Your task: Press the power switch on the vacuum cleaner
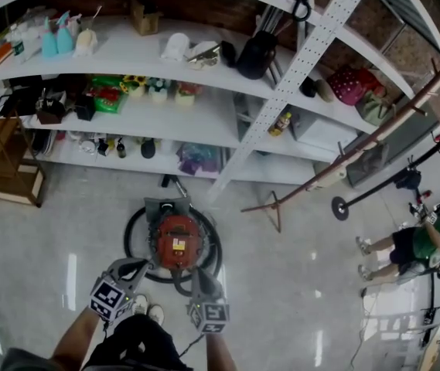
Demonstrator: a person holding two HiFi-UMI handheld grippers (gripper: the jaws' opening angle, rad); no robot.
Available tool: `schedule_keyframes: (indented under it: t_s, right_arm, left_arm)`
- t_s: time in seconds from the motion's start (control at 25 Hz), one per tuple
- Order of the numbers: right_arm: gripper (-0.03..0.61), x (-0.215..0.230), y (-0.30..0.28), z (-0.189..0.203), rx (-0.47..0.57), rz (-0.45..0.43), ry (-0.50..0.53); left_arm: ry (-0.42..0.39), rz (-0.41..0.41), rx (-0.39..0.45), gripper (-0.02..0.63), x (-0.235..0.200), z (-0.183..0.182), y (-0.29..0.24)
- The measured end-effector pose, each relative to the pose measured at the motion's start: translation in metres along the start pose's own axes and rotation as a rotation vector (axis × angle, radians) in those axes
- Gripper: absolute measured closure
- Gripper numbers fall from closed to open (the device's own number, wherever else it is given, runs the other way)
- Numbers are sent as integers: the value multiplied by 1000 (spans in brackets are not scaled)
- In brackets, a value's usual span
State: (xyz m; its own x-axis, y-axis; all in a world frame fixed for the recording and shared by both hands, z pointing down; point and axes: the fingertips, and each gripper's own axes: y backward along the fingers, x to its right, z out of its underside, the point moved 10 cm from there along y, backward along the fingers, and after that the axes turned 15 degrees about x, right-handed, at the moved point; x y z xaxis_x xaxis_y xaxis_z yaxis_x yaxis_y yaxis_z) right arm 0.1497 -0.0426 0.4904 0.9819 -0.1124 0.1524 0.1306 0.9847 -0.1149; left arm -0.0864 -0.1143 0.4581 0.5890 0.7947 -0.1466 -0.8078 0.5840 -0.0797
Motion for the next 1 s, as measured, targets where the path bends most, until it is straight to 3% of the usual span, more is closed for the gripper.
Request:
schedule_keyframes:
  t_s: [0.44, 1.0]
  right_arm:
    - [567, -16, 16, -51, 19, -33, -15]
    - [566, -19, 24, -88, 85, -27, -15]
  left_arm:
    - [-19, 5, 26, 604, 9, -36, 6]
    - [-58, 39, 75, 604, 20, -67, -1]
